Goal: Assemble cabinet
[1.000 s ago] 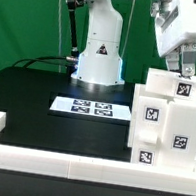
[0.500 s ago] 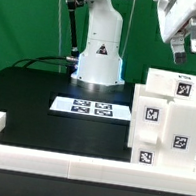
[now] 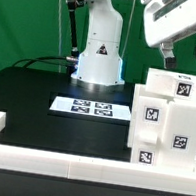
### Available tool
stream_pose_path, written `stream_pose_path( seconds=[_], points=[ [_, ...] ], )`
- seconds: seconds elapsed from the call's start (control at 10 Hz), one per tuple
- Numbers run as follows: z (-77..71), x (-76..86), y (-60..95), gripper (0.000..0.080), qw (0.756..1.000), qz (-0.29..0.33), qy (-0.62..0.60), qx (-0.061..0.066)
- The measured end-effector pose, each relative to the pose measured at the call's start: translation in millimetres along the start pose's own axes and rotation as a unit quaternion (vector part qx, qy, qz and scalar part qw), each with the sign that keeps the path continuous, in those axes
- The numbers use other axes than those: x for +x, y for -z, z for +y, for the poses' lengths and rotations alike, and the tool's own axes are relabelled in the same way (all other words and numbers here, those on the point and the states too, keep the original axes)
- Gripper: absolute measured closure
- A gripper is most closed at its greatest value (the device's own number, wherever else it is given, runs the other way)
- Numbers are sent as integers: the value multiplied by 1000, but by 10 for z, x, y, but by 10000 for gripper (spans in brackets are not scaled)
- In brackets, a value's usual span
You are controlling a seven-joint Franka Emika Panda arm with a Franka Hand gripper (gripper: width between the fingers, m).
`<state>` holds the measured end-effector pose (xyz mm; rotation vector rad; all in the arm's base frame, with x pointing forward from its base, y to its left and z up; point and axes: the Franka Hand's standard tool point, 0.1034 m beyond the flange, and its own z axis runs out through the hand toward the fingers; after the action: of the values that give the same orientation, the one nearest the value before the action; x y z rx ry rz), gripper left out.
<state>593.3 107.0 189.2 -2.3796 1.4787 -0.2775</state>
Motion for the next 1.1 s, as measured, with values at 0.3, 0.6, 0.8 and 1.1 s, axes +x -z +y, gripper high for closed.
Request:
stream_pose_path(
  seconds=[0.3, 0.6, 0.8, 1.1],
  points=[
    [-34, -10, 13, 2, 984, -3, 177, -8],
    [-57, -46, 14, 2, 959, -1, 283, -16],
    [-55, -40, 14, 2, 938, -2, 346, -16],
    [-67, -37, 14, 2, 857, 6, 515, -27]
  ],
)
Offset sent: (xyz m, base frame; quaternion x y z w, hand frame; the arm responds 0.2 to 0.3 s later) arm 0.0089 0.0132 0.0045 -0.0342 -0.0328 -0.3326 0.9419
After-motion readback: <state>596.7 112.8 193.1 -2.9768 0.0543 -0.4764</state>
